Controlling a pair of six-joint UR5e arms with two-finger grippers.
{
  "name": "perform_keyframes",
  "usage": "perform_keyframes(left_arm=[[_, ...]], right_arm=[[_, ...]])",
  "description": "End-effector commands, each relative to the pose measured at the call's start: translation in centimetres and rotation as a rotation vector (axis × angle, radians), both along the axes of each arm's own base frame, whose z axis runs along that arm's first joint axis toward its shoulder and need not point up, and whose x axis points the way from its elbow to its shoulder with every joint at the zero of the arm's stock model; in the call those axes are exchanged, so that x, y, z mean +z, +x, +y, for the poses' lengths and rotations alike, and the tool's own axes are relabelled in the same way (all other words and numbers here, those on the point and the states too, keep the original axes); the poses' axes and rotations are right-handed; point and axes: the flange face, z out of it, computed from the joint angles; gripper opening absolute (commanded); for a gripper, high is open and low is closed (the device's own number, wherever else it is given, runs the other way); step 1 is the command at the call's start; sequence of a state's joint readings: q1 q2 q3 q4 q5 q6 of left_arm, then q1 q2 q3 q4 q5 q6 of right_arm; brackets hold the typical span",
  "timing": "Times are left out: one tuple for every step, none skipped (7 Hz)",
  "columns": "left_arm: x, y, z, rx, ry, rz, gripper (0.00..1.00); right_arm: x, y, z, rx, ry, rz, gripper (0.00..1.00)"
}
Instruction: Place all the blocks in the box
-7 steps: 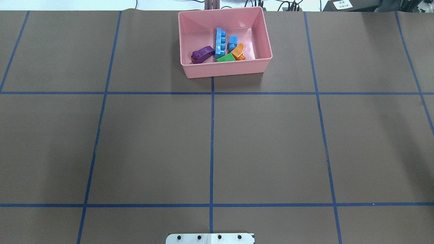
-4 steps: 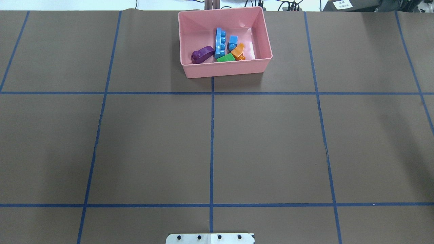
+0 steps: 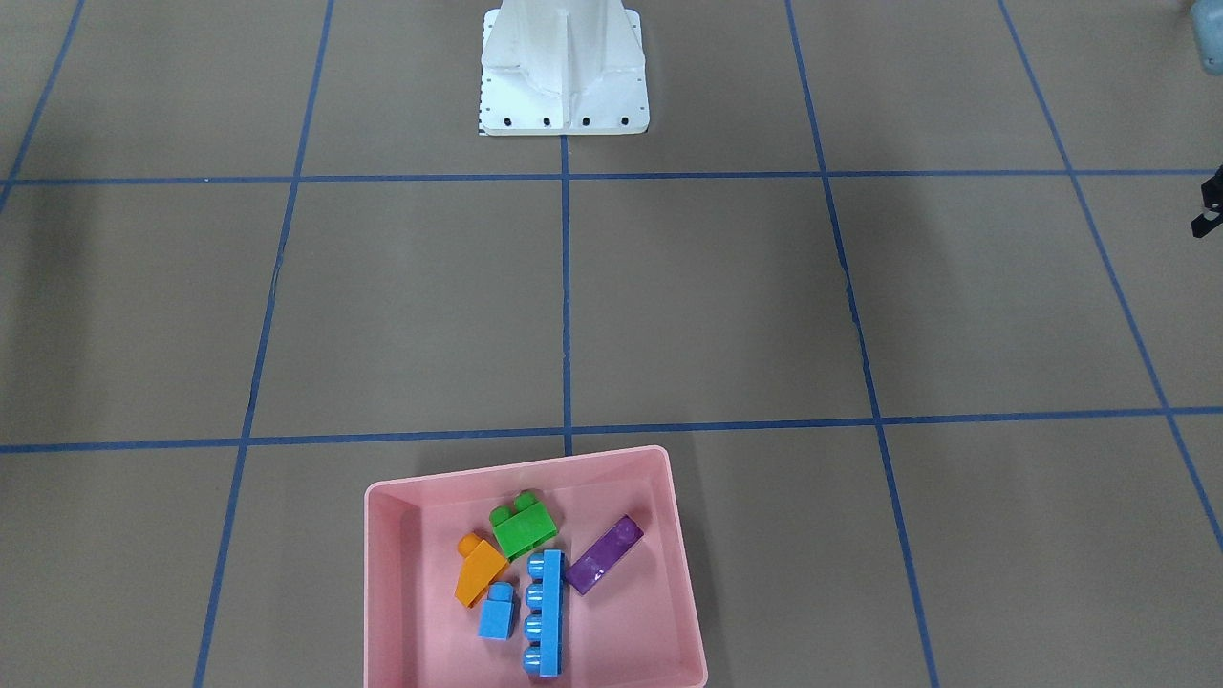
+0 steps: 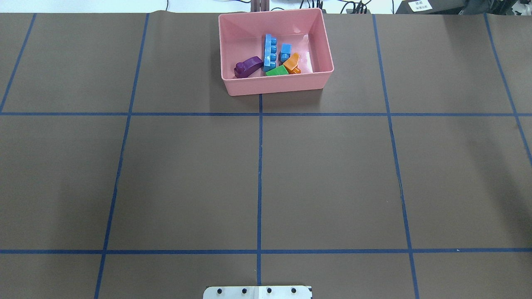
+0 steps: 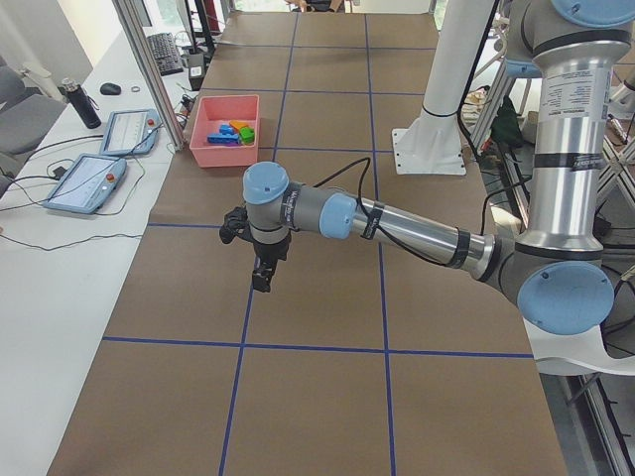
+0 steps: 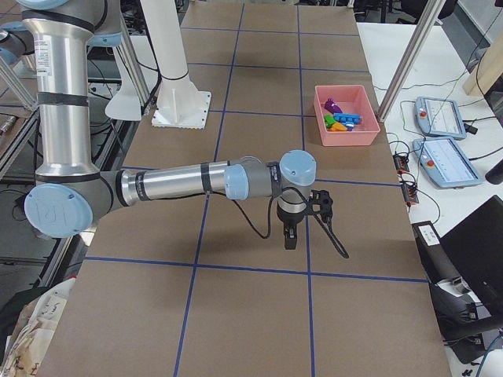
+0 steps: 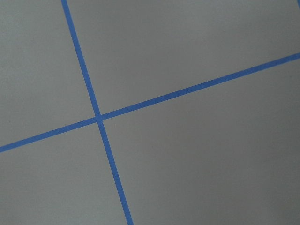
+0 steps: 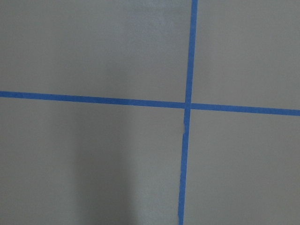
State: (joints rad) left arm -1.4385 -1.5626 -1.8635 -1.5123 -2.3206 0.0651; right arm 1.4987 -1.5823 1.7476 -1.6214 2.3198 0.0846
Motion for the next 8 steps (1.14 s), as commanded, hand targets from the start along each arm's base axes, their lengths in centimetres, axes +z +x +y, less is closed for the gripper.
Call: perform_keyframes(left_arm=[[1.6, -0.3, 1.5, -0.002, -0.03, -0.007, 1.0], [1.5, -0.3, 1.3, -0.005, -0.032, -0.006, 1.0], [1.0, -0.2, 0.9, -0.004, -0.021, -0.006, 1.0], [1.2, -0.2, 0.9, -0.004, -0.025, -0.007, 1.0], [0.9, -0.2, 0.9, -0.004, -0.021, -0.005, 1.0], [0.8, -0.1, 0.9, -0.002, -0.019, -0.003, 1.0], [0.7, -0.1, 0.9, -0.001, -0.018, 0.001, 1.0], [0.8, -0.2, 1.0, -0.001, -0.017, 0.001, 1.0]], right_arm=[[-0.3, 0.0, 0.0, 0.006, -0.001, -0.002, 1.0], [0.3, 0.0, 0.0, 0.007, -0.013, -0.003, 1.0], [0.9, 0.0, 0.9, 0.002, -0.023, -0.007, 1.0], [1.1, 0.0, 1.0, 0.004, -0.03, -0.007, 1.0], [1.2, 0.0, 1.0, 0.003, -0.03, -0.009, 1.0], [1.0, 0.0, 1.0, 0.005, -0.03, -0.009, 1.0], [1.0, 0.0, 1.0, 0.005, -0.028, -0.009, 1.0], [1.1, 0.0, 1.0, 0.004, -0.03, -0.012, 1.0]])
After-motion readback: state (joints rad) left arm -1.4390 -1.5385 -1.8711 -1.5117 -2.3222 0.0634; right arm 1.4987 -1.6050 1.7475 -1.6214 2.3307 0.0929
